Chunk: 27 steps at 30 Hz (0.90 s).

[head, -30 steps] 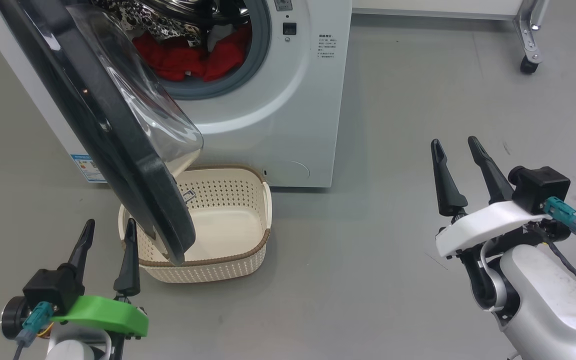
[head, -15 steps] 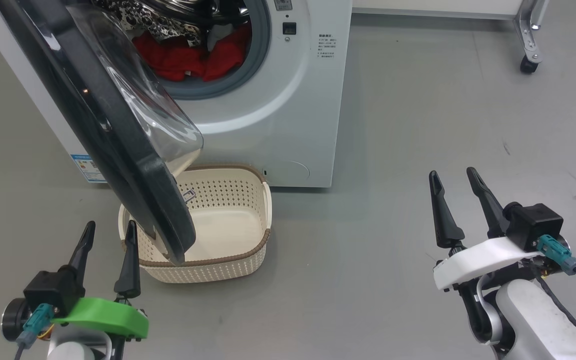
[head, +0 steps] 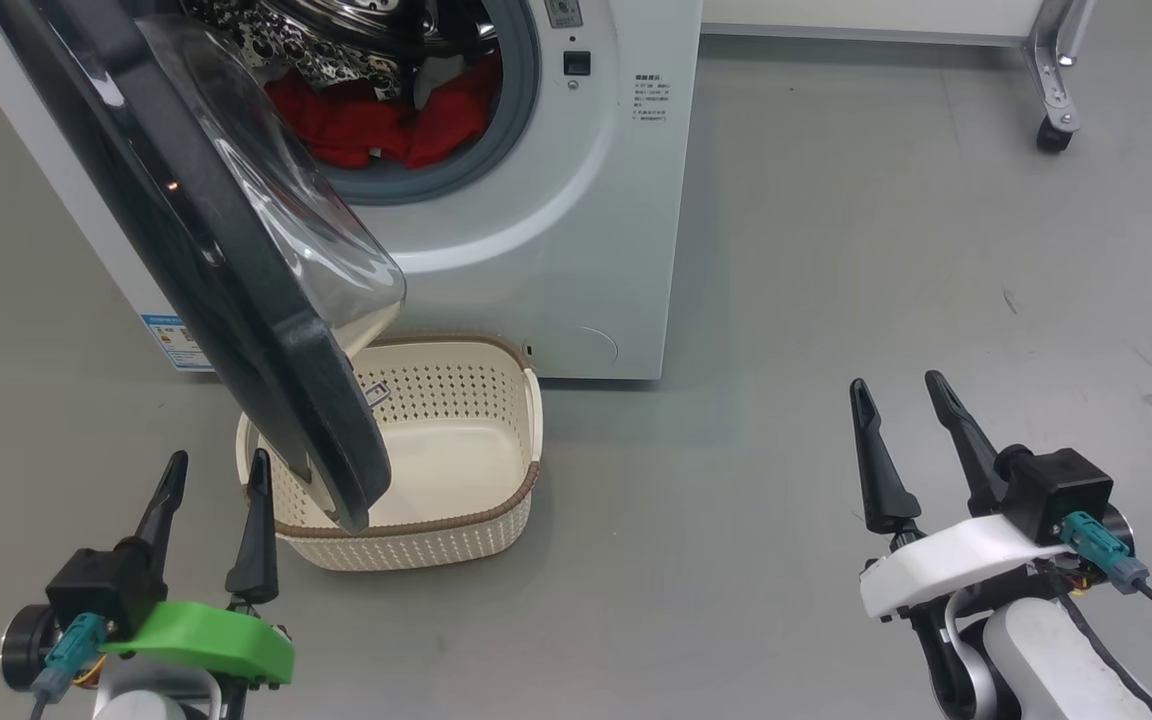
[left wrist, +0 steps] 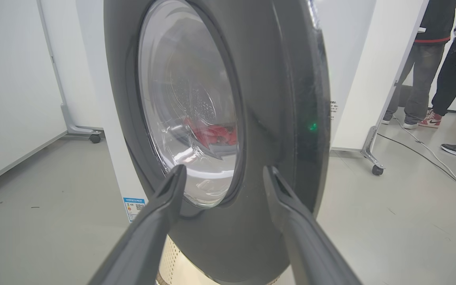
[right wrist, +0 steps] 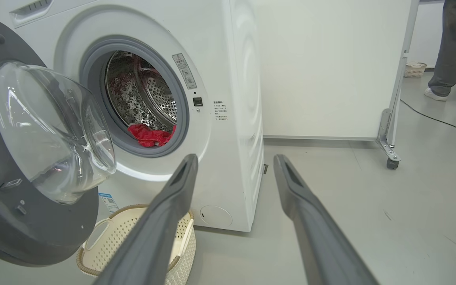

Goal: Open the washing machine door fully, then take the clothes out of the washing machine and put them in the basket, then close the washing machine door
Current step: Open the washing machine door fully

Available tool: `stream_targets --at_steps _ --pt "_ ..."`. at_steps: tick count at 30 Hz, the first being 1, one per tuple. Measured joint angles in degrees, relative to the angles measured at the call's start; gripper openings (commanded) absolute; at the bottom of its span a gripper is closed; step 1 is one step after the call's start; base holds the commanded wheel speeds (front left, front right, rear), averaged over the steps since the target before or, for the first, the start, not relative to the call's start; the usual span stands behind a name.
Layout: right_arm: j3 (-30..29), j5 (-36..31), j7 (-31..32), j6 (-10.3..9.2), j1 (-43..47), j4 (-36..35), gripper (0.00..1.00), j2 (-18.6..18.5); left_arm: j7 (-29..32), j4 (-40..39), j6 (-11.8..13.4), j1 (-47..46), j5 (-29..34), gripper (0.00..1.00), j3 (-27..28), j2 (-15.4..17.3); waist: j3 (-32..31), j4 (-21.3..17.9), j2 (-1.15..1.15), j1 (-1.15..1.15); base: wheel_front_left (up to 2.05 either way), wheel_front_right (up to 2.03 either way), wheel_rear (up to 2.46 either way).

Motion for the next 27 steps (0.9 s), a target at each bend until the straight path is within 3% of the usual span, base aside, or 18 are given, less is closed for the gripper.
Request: stream_targets --at_steps 27 --pt "-4.3 -3.8 0.0 0.75 3.8 -0.7 1.00 2.9 0.0 0.1 0.0 0.0 0.0 1.00 0.5 -0.1 0.3 -0.6 0.00 0.00 0.00 0.00 0.00"
